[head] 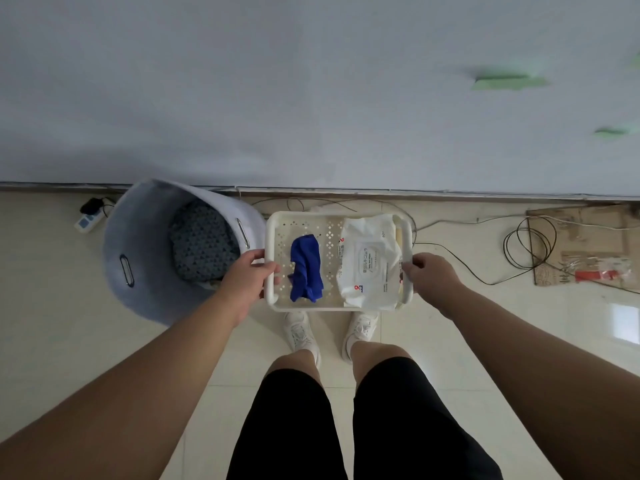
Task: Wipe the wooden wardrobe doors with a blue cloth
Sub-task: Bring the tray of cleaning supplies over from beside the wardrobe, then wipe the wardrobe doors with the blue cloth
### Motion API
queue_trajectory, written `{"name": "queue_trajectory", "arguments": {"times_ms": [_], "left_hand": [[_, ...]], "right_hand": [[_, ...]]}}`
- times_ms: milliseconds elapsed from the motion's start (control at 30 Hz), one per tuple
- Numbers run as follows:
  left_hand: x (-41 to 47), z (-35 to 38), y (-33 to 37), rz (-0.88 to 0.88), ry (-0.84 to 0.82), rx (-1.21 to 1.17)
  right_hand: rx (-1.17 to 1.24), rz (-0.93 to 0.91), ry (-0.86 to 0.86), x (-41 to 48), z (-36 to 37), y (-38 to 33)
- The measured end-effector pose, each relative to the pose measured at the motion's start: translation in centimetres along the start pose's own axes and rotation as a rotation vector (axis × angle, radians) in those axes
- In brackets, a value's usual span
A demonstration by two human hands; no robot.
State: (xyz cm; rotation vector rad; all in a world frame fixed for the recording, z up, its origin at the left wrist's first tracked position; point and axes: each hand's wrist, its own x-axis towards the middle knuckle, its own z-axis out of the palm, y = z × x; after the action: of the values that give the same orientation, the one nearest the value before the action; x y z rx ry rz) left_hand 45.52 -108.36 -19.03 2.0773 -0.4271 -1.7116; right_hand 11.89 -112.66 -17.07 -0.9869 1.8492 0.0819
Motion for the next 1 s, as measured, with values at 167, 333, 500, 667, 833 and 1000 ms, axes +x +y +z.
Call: {"name": "queue_trajectory", "arguments": {"times_ms": [167,333,500,667,833,1000], "left_hand": [[1.2,-0.6,0.9,0.064,-0.062,-0.007],[0.1,-1.1,0.6,0.029,-0.107,0.016],[-0.4,-1.0,0.0,0.062,-0.087,0.020],[-1.4,-2.4,-0.4,0.100,-0.026,0.118],[-3.6,-5.9,-5.0,0.041,0.084,0.029],[-6.1,-9.3,-12.3,-0.116,0.153,-0.004]], "right_hand": [[0.056,-0.064,0.018,1.4,-0.2,-0.5],[0.020,-0.051,-0.039,0.9,-0.6,0.3],[0.069,-0.017,0.013,0.6,0.2,0.7],[-0.157,-0.179,0.374,-1.0,1.3,-1.7],[-0.253,-0.320,0.070,-2.4,6.0,-7.0],[-0.425,-0.323,-0.082,-1.3,12.5,-10.1]]}}
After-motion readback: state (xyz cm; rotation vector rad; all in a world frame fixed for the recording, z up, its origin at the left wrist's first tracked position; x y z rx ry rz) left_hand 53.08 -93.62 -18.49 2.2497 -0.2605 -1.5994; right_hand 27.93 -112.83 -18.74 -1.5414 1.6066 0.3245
